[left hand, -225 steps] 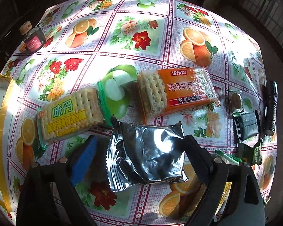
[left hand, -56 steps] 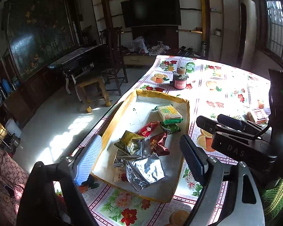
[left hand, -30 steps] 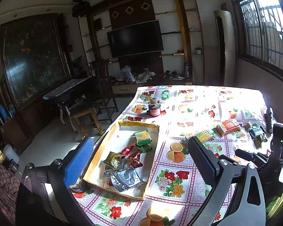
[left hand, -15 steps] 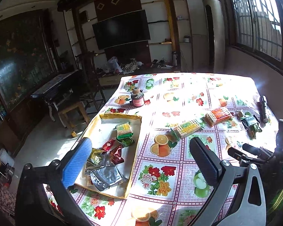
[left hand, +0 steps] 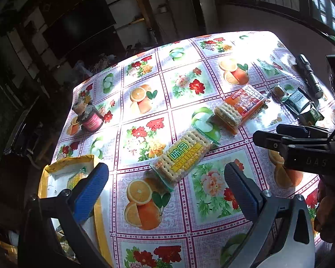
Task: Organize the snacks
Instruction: 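Move both open tools back over the cracker packs, then grasp a WEIDAN pack with the left tool while the right tool grasps the orange cracker pack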
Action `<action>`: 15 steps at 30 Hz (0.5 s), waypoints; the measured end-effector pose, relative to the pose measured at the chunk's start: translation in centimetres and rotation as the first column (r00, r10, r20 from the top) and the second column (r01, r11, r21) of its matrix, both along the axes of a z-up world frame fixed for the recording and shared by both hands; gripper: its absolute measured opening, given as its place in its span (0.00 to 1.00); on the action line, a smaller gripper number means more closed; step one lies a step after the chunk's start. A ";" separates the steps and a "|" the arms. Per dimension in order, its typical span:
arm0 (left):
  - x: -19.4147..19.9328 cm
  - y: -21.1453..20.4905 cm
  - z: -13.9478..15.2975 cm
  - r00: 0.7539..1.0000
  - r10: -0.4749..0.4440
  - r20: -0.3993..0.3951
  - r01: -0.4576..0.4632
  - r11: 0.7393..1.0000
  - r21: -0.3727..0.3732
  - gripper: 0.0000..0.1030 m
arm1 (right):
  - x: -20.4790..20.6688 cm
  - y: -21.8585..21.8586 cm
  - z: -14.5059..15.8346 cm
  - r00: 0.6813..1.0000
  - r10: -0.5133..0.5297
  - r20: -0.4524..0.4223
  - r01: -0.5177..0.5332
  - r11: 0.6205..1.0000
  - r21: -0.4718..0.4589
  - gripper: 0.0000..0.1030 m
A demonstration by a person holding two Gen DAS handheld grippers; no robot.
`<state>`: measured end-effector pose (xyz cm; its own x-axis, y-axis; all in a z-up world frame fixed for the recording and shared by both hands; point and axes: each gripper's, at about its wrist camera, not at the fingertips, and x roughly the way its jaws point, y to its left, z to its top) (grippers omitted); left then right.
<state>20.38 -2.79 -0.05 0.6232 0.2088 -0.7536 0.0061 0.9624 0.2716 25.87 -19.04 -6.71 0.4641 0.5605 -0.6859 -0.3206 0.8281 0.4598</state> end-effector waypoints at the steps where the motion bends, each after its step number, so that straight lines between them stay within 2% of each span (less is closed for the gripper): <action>1: 1.0 0.0 -0.4 1.000 -0.004 -0.016 0.005 1.000 0.020 1.00 | 0.7 0.4 -0.2 1.000 -0.018 -0.015 0.017 1.000 -0.011 0.72; 3: 2.4 0.2 -1.1 0.999 -0.029 -0.037 0.030 0.999 0.024 1.00 | 2.2 0.9 -0.8 0.998 -0.052 -0.046 0.052 0.999 -0.009 0.72; 7: 4.4 0.4 -2.5 0.996 -0.055 -0.076 0.056 0.998 0.014 1.00 | 4.5 2.0 -1.4 0.987 -0.142 -0.073 0.137 0.988 -0.066 0.72; 11: 5.3 0.5 -3.3 0.992 -0.086 -0.091 0.084 0.996 -0.018 1.00 | 6.2 2.8 -1.4 0.978 -0.203 -0.056 0.196 0.975 -0.108 0.75; 15: 6.3 0.7 -4.6 0.986 -0.111 -0.123 0.105 0.993 -0.055 1.00 | 7.9 4.1 -1.5 0.971 -0.239 -0.014 0.232 0.953 -0.193 0.77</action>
<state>26.67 -2.08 -4.66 0.5402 0.1071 -0.8347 0.1417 0.9661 0.2157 33.74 -14.92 -8.21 0.5402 0.2973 -0.7873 -0.0921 0.9508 0.2958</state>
